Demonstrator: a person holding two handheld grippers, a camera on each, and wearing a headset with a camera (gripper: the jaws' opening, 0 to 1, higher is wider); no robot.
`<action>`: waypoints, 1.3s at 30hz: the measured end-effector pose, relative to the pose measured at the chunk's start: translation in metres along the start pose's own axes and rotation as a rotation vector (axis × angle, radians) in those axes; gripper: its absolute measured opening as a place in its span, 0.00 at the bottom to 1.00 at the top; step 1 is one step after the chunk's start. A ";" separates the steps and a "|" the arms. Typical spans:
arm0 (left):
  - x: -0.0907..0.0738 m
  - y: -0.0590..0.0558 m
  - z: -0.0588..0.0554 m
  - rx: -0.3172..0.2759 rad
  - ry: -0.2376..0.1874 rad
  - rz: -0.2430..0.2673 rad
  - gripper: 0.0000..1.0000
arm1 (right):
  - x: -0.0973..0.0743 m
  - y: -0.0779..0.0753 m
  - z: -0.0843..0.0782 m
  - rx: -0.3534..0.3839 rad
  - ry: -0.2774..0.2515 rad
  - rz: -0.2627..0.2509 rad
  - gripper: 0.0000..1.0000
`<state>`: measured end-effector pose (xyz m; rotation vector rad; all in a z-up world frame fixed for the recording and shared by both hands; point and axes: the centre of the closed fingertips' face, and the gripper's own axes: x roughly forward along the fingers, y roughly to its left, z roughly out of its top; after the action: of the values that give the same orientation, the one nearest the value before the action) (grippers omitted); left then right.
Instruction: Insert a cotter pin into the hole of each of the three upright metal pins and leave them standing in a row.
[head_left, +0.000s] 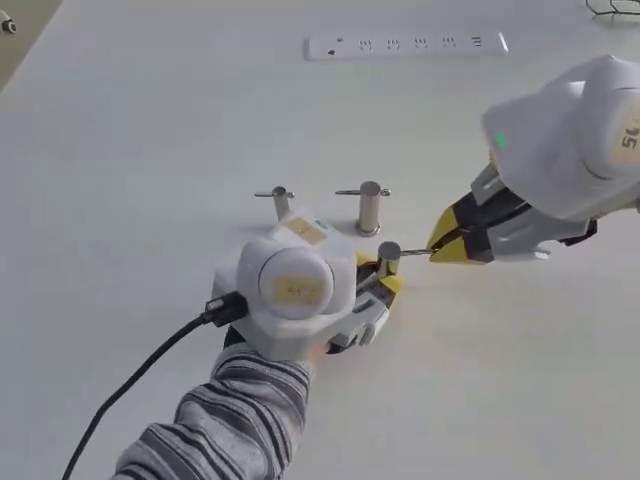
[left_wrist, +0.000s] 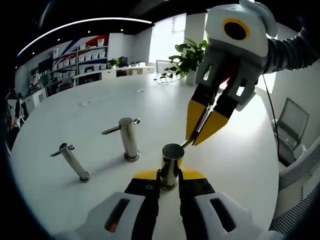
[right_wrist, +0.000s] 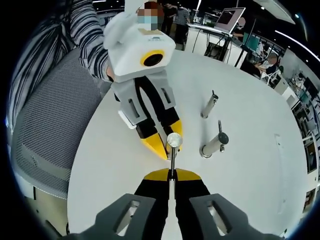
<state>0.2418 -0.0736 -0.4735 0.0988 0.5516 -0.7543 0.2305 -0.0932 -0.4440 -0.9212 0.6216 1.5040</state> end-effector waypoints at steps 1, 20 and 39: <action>0.000 0.000 0.000 -0.001 -0.001 -0.001 0.10 | 0.001 0.000 0.001 0.003 -0.002 0.000 0.00; 0.001 0.001 -0.003 -0.050 -0.008 0.013 0.11 | 0.006 0.001 0.009 0.120 -0.016 -0.027 0.00; 0.003 0.002 -0.003 -0.051 -0.009 0.011 0.11 | 0.000 -0.011 0.012 0.210 -0.078 -0.084 0.06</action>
<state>0.2430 -0.0732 -0.4776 0.0509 0.5611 -0.7286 0.2386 -0.0816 -0.4361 -0.7158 0.6624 1.3643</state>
